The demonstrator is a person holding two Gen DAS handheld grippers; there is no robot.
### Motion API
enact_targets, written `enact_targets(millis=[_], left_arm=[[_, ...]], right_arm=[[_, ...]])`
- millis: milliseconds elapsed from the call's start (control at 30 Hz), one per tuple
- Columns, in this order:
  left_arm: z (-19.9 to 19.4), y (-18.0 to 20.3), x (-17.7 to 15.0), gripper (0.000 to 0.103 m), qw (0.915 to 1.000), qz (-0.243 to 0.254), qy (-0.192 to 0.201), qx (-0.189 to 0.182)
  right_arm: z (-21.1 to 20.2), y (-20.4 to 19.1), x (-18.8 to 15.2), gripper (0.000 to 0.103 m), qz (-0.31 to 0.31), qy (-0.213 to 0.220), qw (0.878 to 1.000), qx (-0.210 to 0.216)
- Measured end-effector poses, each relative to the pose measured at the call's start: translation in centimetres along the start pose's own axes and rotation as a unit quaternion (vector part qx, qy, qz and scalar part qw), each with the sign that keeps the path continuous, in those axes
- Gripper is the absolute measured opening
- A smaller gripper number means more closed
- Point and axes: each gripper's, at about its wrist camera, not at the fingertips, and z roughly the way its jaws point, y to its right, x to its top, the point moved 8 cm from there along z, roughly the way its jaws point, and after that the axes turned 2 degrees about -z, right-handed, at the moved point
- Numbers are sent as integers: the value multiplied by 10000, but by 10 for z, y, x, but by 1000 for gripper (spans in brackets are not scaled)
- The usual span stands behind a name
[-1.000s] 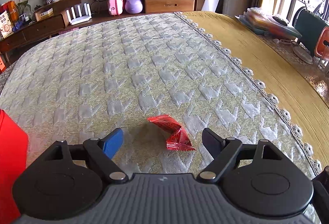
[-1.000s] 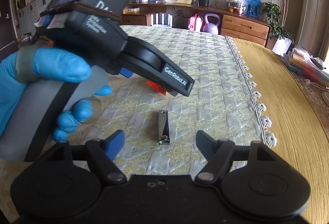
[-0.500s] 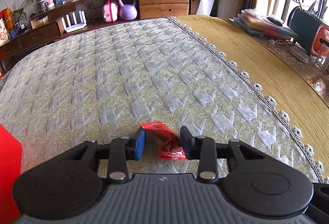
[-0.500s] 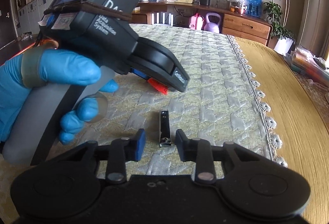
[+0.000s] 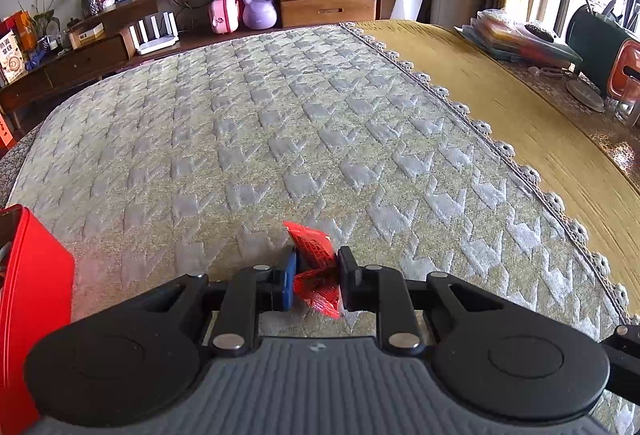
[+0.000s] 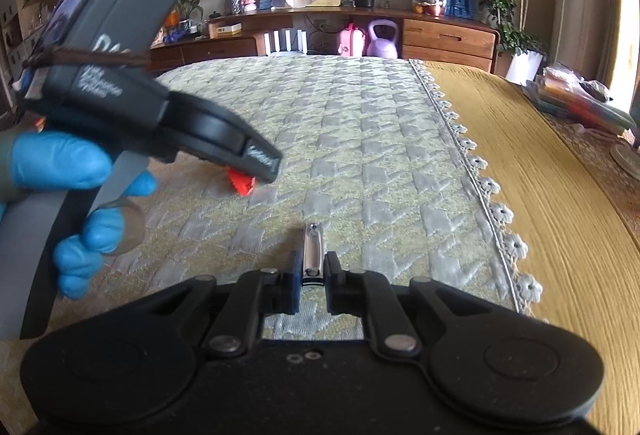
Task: Organize rigid objects
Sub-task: 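Grasp the red wrapper with the left tool while the right tool grasps the metal nail clipper, then carry the red wrapper to the red tin with the left tool while the right tool carries the clipper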
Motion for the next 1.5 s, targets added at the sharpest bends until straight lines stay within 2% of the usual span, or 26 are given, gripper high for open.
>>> enact_targets(millis=[167,467,967,1233,1500], left_arm=[[-20,-8,-9,21,9999,-58,-45,-118],[-54,-27,-26,21,9998,-102,-110,-109],[-117,-69,-44,21,10000,-62,36,23],[-146,-103,-45,21,9996,-217,159,98],[-170,-157,-44,21,9973,-587,272,340]], right_arm=[[-11,-2,0,10,92,57,9999,1],[-34,-18,3,10,16,176,9998,27],[-72,-59,35,10,-192,580,9978,266],[-82,-85,54,10,-244,707,9957,548],[-80,-115,74,10,-334,771,9932,811]])
